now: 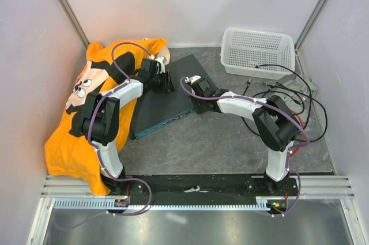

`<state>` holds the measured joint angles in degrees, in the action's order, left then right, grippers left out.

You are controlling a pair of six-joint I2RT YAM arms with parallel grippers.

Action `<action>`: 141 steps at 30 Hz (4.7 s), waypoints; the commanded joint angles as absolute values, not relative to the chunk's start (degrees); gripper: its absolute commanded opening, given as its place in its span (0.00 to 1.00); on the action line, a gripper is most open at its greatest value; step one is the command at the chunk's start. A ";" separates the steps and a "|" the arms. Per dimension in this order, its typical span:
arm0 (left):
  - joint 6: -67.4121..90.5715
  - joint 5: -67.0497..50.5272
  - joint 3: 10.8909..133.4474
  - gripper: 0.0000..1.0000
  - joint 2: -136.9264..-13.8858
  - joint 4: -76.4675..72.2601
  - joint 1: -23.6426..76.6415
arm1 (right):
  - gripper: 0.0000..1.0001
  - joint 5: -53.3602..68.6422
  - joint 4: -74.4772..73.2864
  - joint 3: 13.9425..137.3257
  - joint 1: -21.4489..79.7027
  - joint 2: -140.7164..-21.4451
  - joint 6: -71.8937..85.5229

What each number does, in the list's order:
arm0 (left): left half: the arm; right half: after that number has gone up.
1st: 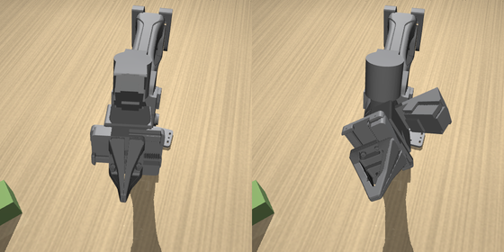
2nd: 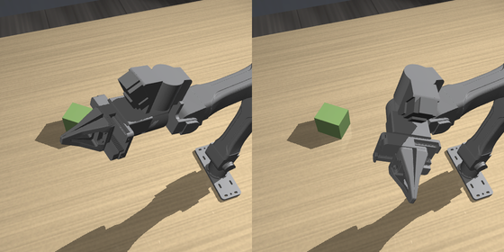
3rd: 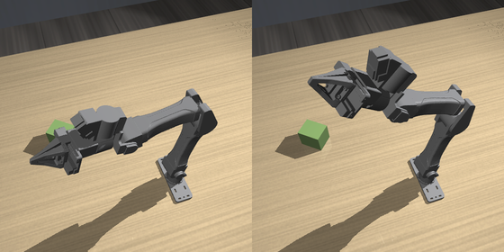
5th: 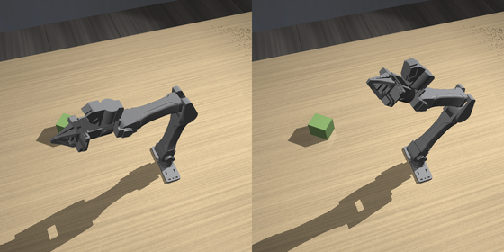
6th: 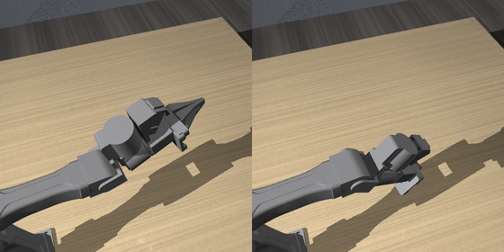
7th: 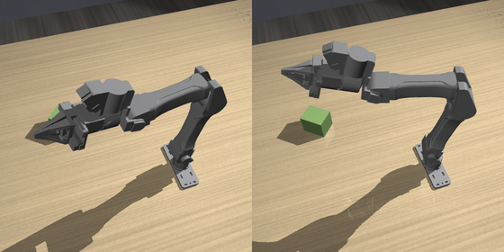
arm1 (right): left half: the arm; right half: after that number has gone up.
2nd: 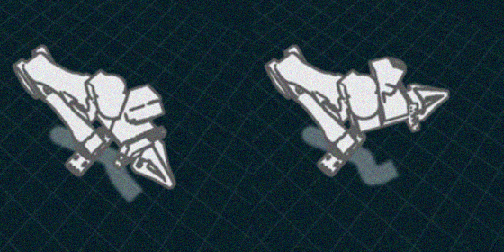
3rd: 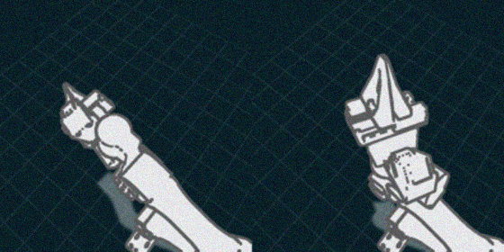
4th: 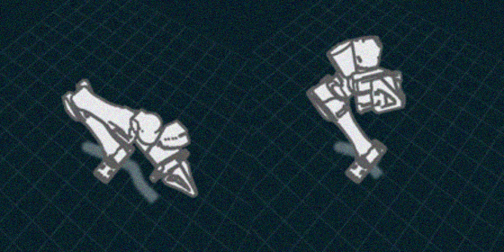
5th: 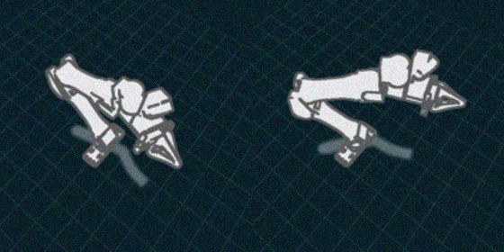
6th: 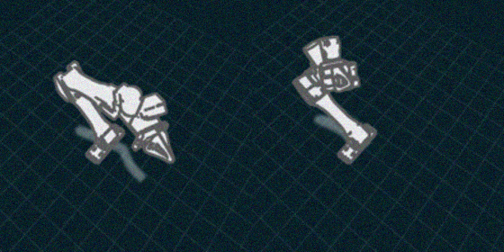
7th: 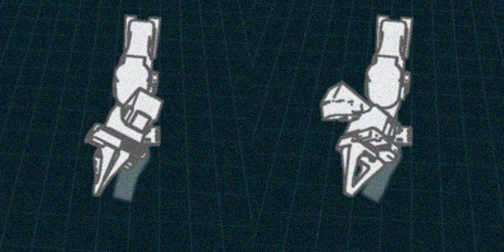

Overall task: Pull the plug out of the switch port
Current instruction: Pull the plug from the switch port, then place the plug at the center of the board.

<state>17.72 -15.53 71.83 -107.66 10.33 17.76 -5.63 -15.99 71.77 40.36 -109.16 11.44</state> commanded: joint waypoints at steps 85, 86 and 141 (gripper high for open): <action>20.57 -19.77 68.55 0.49 -110.04 9.31 19.86 | 0.00 1.76 -9.57 46.13 39.29 -84.83 9.06; 20.65 -20.21 68.64 0.49 -110.13 9.58 19.86 | 0.01 1.84 -10.28 46.58 39.03 -84.21 8.53; 17.49 -21.88 66.89 0.49 -107.75 9.76 21.18 | 0.51 -10.01 -5.36 53.96 10.55 -98.08 9.93</action>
<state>18.96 -20.08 67.90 -106.21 5.69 20.36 -7.49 -6.87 51.62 10.55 -96.42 9.61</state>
